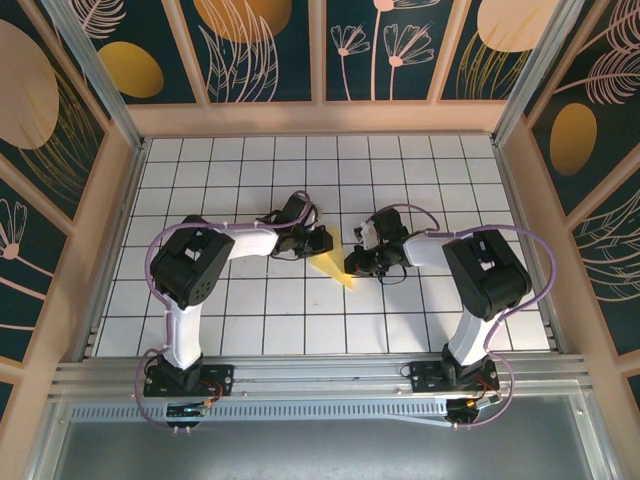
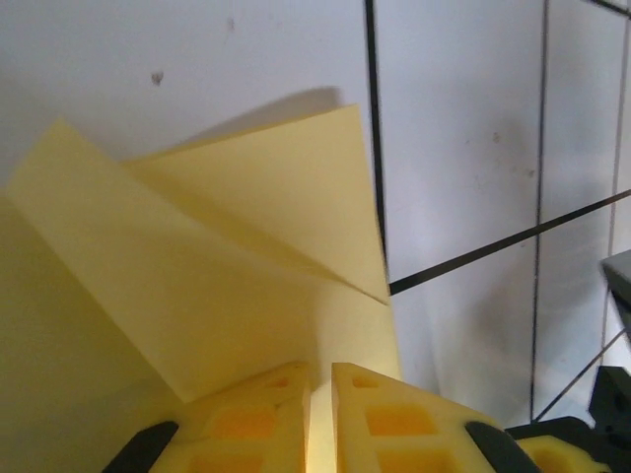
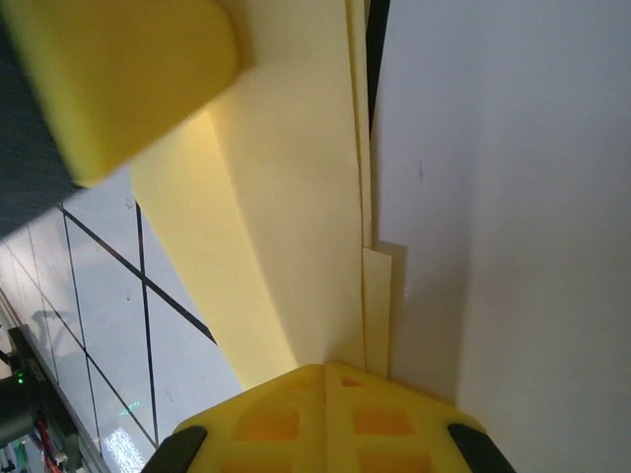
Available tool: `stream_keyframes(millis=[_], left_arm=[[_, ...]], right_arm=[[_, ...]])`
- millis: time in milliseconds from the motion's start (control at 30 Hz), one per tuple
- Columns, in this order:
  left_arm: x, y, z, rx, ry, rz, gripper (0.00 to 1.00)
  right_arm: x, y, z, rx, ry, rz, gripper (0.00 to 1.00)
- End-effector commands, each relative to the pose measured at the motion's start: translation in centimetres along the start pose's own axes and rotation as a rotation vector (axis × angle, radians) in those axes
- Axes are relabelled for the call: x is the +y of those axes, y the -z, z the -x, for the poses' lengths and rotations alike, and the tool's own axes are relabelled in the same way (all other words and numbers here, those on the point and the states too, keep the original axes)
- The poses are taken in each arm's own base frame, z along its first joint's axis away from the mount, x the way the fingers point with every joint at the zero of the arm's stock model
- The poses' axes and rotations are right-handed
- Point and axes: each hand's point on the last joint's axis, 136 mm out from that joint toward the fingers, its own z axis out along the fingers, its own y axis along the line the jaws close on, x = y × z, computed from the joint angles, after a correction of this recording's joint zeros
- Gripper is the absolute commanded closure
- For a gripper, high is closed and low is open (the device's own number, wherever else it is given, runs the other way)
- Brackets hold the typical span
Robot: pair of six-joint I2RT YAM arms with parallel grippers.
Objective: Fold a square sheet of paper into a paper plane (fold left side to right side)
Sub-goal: Fourth fold the wing at the center of the table.
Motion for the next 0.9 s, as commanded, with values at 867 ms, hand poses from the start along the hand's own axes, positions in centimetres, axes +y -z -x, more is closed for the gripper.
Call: stream_keyframes(millis=[867], left_arm=[[-2.3,-0.1,-3.1,0.001,-0.002,-0.155,0.97]], right_arm=[[-8.3,-1.0,-4.5,0.11,-0.058,-0.433,1.0]])
